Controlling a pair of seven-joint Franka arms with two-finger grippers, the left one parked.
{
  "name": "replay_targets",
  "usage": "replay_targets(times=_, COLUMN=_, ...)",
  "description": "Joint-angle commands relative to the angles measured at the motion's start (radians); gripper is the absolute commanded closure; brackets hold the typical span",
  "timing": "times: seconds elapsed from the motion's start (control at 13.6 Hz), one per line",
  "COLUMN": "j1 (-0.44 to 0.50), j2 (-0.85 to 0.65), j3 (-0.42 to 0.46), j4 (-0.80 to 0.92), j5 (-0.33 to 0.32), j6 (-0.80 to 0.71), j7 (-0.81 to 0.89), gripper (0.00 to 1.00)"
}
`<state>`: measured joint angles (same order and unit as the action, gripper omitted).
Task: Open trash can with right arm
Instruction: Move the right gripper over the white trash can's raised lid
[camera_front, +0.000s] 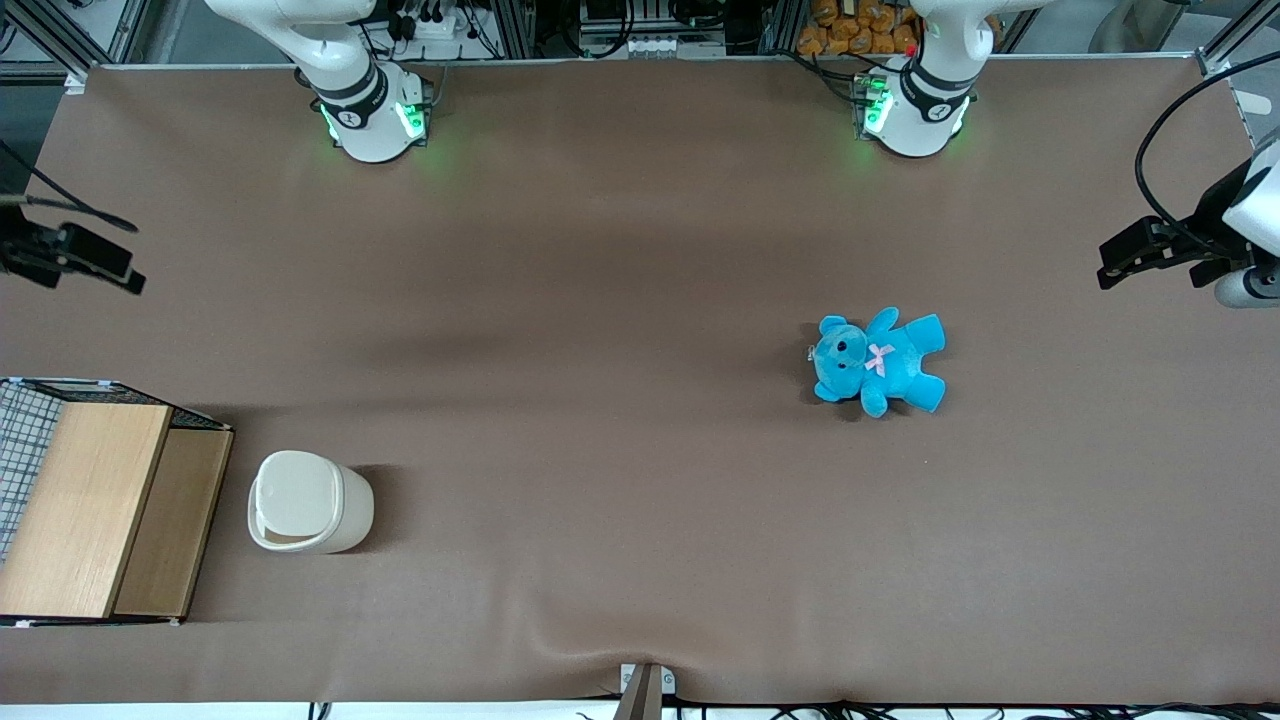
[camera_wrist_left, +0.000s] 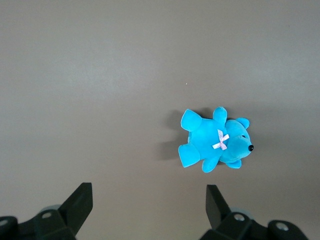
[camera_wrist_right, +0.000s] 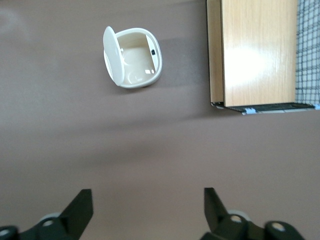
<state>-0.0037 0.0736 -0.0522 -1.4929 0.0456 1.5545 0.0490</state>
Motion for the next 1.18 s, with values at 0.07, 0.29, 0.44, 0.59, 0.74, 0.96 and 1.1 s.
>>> replay_targets(times=0.07, j1=0.016, j2=0.073, j3=-0.001, j4=0.031, j5=0.013, j6=0.029, j7=0.008, gripper=0.59)
replay_targets(times=0.29, j1=0.018, j2=0.155, j3=0.000, j4=0.097, j5=0.063, j6=0.033, j7=0.008, gripper=0.83)
replay_targets(times=0.44, j1=0.019, j2=0.208, j3=0.000, j4=0.138, j5=0.069, j6=0.055, j7=0.002, gripper=0.88)
replay_targets(times=0.59, j1=0.034, j2=0.227, j3=0.014, j4=0.144, j5=0.068, j6=0.091, j7=-0.001, gripper=1.00)
replay_targets(times=0.74, j1=0.033, j2=0.250, j3=0.029, j4=0.144, j5=0.068, j6=0.131, j7=-0.006, gripper=1.00)
replay_targets(times=0.96, j1=0.033, j2=0.301, j3=0.034, j4=0.152, j5=0.069, j6=0.232, j7=-0.009, gripper=1.00)
replay_targets(times=1.1, j1=0.034, j2=0.328, j3=0.037, j4=0.152, j5=0.069, j6=0.275, j7=-0.011, gripper=1.00)
